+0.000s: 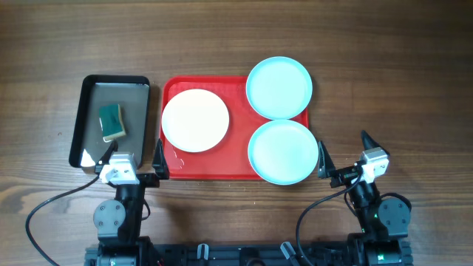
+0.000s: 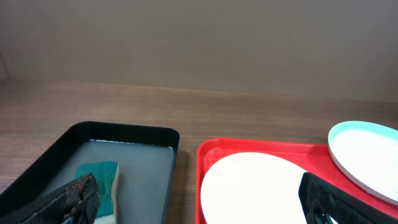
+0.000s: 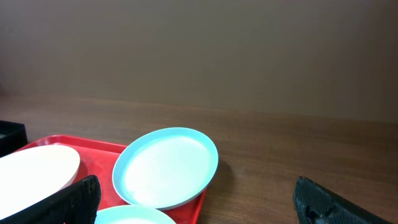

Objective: Clean dirty plates on tray and stack at the side
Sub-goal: 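Raise both arms from rest toward the trays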

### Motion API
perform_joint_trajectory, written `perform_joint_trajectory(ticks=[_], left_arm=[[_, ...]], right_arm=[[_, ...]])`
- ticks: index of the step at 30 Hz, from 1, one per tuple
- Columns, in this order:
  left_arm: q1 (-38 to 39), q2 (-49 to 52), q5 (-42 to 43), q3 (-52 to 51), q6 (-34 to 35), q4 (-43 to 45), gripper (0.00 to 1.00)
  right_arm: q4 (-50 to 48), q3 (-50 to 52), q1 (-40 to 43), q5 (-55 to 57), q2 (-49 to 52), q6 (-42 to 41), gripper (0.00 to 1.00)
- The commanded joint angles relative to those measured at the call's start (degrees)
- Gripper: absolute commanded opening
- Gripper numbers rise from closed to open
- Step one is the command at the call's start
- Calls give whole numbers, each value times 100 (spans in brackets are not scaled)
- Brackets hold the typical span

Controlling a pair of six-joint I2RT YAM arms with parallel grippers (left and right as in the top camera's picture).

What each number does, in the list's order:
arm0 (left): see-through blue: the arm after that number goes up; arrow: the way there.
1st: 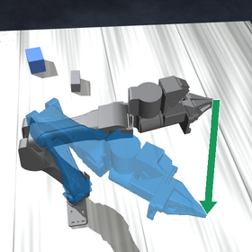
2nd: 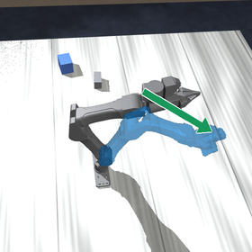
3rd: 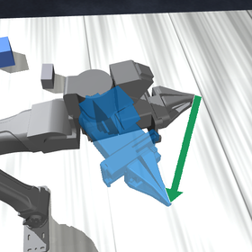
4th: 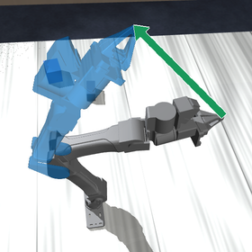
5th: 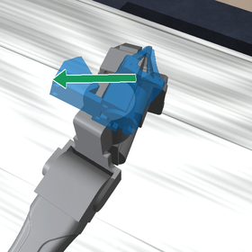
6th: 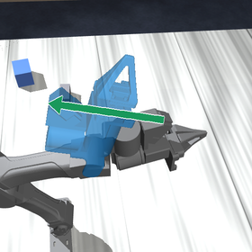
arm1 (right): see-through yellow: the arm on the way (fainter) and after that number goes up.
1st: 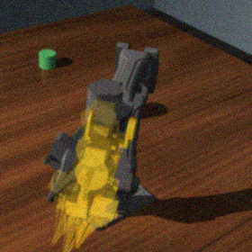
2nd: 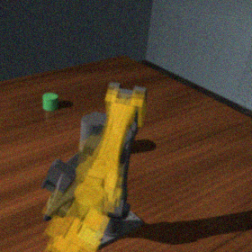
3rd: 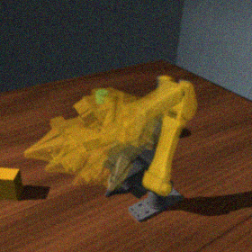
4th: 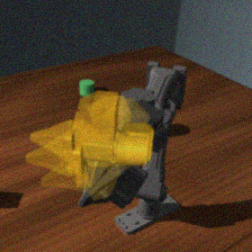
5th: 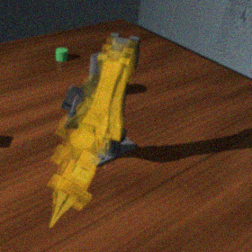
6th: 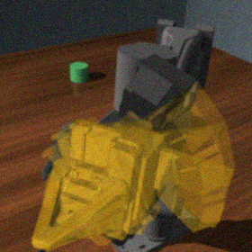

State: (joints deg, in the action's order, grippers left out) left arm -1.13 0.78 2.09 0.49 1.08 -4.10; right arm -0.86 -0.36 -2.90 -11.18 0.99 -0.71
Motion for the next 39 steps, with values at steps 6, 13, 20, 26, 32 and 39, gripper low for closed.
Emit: perform_joint_trajectory(ticks=[6, 13, 20, 26, 32, 39], left_arm=[[-26, -35, 111, -17, -24, -17, 100], [-26, -35, 111, -17, -24, -17, 100], [-26, -35, 111, -17, -24, -17, 100], [-26, -35, 111, -17, -24, -17, 100], [-26, -35, 111, -17, -26, -11, 100], [-26, -35, 35, -17, -85, -9, 100]], right_arm=[[-11, 7, 17, -92, 2, 57, 100], [-11, 7, 17, -92, 2, 57, 100], [-11, 7, 17, -92, 2, 57, 100], [-11, 7, 17, -92, 2, 55, 100], [-9, 7, 17, -26, 2, 74, 100], [-26, 7, 17, -31, 2, 72, 100]])
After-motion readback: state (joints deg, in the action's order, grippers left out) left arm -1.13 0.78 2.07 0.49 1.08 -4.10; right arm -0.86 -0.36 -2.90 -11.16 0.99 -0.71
